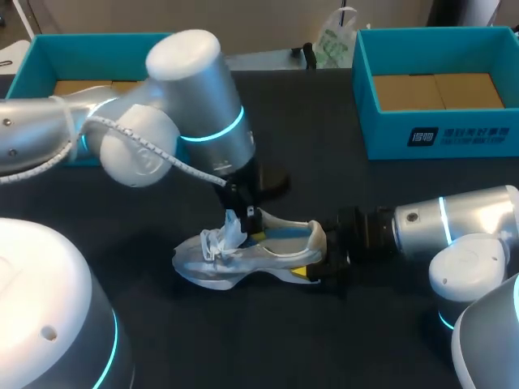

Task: Take the shoe out of the shoebox, open the shoe tongue, remove and reinsert the insole, then place the shoe into the shoebox

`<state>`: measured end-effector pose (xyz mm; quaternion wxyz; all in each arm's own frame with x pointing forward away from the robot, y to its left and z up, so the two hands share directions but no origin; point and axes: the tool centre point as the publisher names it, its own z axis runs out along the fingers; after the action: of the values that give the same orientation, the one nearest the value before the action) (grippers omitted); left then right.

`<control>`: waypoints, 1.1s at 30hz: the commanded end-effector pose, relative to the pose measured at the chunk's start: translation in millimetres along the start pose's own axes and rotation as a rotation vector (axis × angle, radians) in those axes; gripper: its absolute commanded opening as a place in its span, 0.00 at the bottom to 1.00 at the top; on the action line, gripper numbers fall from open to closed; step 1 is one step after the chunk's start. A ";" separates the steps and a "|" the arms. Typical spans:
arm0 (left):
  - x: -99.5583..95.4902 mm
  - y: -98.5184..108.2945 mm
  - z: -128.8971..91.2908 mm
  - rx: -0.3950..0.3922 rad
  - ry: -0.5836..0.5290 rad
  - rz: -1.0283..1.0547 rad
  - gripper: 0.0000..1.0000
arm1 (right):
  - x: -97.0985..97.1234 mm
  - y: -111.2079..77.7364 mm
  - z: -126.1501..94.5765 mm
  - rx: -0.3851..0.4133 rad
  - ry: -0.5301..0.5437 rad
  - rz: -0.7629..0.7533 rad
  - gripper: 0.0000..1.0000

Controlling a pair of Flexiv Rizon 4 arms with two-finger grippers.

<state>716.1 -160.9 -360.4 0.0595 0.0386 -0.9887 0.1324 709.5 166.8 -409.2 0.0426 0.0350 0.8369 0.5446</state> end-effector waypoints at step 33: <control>21.7 -43.7 -18.9 0.130 -0.130 -0.110 0.00 | 2.2 1.3 -0.9 0.003 -0.001 0.000 0.00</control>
<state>702.6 -190.6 -327.6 0.0062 0.1022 -0.9751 0.1969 708.5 166.5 -409.3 0.0427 0.0351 0.8370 0.5444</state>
